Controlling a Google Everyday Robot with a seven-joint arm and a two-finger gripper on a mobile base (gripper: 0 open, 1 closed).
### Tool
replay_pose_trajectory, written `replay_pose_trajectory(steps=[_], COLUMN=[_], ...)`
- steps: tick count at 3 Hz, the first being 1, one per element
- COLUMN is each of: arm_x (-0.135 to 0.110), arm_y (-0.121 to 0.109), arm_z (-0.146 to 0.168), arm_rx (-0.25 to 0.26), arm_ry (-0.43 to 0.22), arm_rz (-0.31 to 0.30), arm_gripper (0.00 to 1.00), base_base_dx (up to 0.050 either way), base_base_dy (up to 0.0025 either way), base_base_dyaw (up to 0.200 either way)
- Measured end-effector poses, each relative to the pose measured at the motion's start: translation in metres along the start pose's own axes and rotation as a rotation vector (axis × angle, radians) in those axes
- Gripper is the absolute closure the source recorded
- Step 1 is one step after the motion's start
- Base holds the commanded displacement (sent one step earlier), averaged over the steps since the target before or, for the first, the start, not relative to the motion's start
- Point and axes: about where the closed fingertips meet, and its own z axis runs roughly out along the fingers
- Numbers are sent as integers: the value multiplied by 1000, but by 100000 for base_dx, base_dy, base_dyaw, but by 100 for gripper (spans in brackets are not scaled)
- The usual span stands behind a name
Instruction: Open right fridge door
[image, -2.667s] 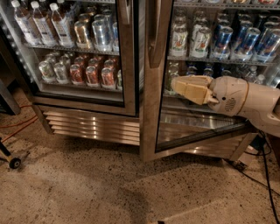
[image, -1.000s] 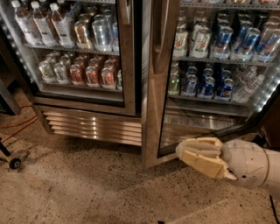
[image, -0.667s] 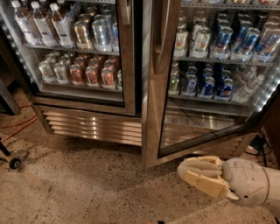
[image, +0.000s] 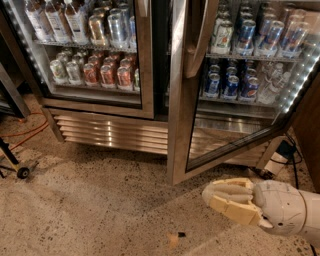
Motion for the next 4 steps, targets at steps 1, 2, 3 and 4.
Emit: replay_pose_trajectory(steps=[1,2,3,4], arm_x=[0,0,0,0], arm_y=[0,0,0,0], arm_z=[0,0,0,0], arm_rx=[0,0,0,0], arm_ry=[0,0,0,0], arm_rz=[0,0,0,0], arm_gripper=[100,100,100,81], base_base_dx=[-4998,-4997,0,0], base_base_dy=[-5,-5,0,0], base_base_dyaw=[34,23,0,0])
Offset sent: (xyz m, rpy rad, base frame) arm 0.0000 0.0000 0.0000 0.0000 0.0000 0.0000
